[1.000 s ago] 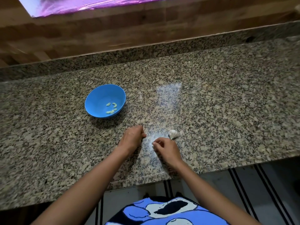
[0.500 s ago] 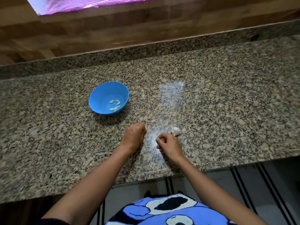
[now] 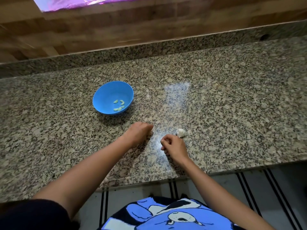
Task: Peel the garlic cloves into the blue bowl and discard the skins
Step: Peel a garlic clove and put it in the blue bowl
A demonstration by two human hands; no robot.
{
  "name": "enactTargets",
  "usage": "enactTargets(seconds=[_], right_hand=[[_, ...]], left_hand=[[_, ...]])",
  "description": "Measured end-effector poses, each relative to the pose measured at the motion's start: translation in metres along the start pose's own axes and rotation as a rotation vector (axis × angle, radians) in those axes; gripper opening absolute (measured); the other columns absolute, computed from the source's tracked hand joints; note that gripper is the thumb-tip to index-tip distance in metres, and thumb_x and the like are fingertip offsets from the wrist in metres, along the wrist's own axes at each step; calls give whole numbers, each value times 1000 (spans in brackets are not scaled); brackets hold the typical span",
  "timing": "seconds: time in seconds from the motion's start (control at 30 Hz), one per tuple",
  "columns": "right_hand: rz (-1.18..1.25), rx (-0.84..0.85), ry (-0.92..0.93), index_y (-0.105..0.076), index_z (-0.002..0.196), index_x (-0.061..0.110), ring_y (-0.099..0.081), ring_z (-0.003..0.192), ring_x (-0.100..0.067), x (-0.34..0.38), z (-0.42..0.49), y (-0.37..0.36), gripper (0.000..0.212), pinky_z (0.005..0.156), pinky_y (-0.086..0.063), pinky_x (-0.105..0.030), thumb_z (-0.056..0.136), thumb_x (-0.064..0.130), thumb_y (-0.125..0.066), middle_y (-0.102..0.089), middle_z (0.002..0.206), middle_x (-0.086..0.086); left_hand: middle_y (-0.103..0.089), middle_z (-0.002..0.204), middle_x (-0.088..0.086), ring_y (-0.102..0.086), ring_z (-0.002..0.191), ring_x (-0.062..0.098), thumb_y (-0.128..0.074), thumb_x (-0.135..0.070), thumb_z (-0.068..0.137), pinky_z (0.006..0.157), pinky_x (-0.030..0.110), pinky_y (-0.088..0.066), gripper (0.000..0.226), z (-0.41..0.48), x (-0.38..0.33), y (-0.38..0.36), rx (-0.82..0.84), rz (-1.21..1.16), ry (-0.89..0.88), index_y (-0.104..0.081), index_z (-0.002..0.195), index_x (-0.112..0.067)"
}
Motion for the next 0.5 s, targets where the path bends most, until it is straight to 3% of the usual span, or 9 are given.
enactTargets(seconds=[0.1,0.2,0.27,0.4,0.5], right_hand=[[-3,8,5,-63,85,17,-62,61,-7,2,-1,3,11,68,-57,-34,93,19,-55,-68,71,2],[66,50,-6,-63,92,18,-60,57,-11,6,2,4,9,61,-54,-31,93,18,-54,-69,76,-3],[154,80,-9,-62,103,18,-58,57,-13,9,4,5,13,54,-51,-26,94,17,-53,-69,81,-6],[255,109,-2,-67,105,11,-55,52,-10,13,8,4,17,46,-46,-19,92,13,-57,-67,70,1],[175,83,27,-71,95,9,-57,52,-10,17,13,6,16,50,-48,-23,85,19,-66,-67,65,2]], left_hand=[[-63,77,-1,-60,69,11,-58,-8,90,59,15,-44,14,5,1,11,114,-197,149,-58,76,-11],[-65,74,9,-60,60,11,-64,-3,85,57,19,-51,9,-4,7,13,167,-818,316,-64,77,1],[-66,76,17,-61,62,17,-62,-1,86,60,23,-54,10,-14,0,8,119,-1072,350,-66,86,9],[-69,82,20,-61,65,17,-65,-3,85,61,22,-54,7,-23,-18,-2,-31,-1066,338,-71,88,-2],[-66,71,-3,-57,61,2,-63,-14,88,55,10,-45,8,-26,-21,-2,-123,-734,316,-71,85,-14]])
Point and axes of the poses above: each hand's wrist, its own z-axis towards the middle knuckle, its own y-axis out of the back of the hand, x = y × z, the point moved 2 cm from there along z, towards the middle knuckle
